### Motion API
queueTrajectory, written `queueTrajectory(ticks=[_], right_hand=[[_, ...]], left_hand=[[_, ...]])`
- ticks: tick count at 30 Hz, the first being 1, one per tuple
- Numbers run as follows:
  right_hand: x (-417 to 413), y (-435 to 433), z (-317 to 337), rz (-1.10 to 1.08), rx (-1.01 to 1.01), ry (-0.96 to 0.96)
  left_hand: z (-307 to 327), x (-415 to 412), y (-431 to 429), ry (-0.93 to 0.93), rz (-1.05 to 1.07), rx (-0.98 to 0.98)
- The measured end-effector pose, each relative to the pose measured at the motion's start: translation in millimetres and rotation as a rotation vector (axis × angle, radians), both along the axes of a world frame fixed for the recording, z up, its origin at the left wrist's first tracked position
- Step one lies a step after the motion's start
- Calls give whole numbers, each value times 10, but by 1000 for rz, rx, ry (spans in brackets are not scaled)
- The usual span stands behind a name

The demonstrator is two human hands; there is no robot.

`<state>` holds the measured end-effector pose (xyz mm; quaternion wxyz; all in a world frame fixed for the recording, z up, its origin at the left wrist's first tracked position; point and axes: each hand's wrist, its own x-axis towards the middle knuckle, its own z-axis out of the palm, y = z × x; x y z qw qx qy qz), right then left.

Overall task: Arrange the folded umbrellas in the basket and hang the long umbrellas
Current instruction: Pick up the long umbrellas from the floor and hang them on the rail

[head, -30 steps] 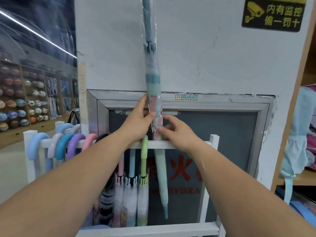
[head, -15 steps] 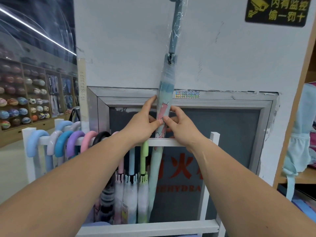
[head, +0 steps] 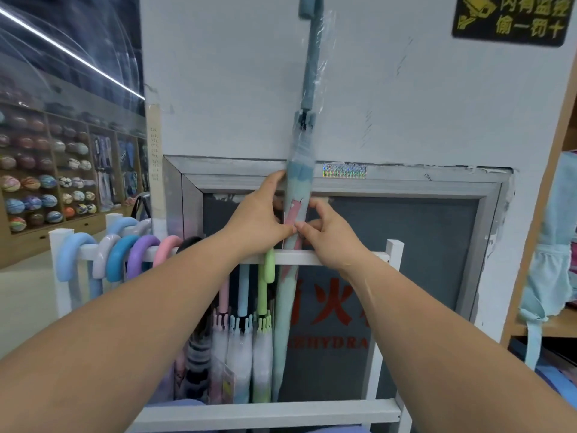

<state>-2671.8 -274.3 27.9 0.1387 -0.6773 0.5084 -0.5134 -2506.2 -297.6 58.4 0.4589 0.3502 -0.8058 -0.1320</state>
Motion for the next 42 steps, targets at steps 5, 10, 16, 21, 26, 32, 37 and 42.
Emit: queueTrajectory(ticks=[5, 10, 16, 21, 26, 32, 37, 42], right_hand=[[-12, 48, -18, -16, 51, 99], [-28, 52, 1, -45, 66, 168], [-11, 60, 27, -48, 39, 162], [44, 72, 282, 16, -71, -221], [85, 10, 314, 15, -50, -143], [28, -23, 92, 1, 39, -13], [5, -55, 44, -75, 110, 117], [-32, -5, 44, -96, 134, 192]], left_hand=[[137, -12, -33, 219, -53, -14], [203, -46, -32, 317, -127, 62], [139, -26, -111, 243, -133, 87], [7, -9, -65, 133, -131, 103], [-112, 8, -19, 12, -50, 93], [55, 151, -10, 79, 5, 151], [455, 174, 135, 345, -138, 153], [711, 141, 225, 355, -243, 191]])
